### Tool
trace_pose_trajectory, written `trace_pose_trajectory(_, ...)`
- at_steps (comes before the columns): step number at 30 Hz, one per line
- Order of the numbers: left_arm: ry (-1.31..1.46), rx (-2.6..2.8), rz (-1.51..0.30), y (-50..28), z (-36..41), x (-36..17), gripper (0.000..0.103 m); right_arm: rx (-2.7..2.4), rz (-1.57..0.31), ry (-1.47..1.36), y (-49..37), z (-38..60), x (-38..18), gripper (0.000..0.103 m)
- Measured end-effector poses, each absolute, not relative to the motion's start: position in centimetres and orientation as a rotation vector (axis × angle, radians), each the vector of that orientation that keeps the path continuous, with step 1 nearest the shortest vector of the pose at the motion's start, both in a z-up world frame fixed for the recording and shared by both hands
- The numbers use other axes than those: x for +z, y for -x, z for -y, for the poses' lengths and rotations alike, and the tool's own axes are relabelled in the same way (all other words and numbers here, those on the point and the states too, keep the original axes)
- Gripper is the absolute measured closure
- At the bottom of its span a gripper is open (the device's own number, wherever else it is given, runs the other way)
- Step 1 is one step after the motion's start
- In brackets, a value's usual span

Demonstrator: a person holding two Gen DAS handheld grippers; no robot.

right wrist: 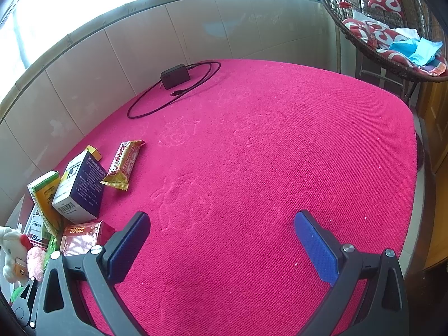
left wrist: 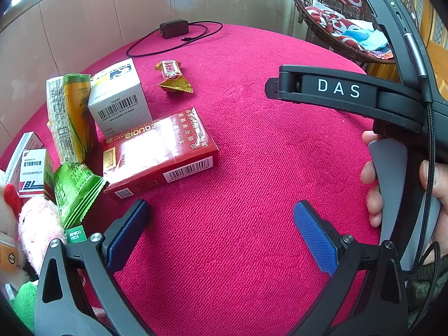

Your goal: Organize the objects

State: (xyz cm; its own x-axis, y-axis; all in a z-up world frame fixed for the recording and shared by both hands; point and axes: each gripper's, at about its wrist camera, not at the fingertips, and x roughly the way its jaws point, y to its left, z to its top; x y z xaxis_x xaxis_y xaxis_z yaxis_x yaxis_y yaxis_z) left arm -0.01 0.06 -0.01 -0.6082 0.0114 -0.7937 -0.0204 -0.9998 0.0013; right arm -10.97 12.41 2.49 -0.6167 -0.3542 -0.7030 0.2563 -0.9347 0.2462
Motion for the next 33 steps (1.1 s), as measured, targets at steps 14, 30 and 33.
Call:
trace_pose_trajectory(14,0.979,2.924,0.334,-9.6,4.8,10.2,0.000,-2.551,0.164,-1.149,10.9,-12.3,2.5,0.000)
trace_pose_trajectory(30,1.214,2.979,0.323,-14.6,10.3,5.4,0.001,-2.552,0.163,-1.149,10.9,-12.3,2.5,0.000)
trace_pose_trajectory(33,1.247,2.968,0.268,-14.3,10.0,5.0,0.006,-2.468,0.189,-1.115,11.0,-12.2,2.7,0.000)
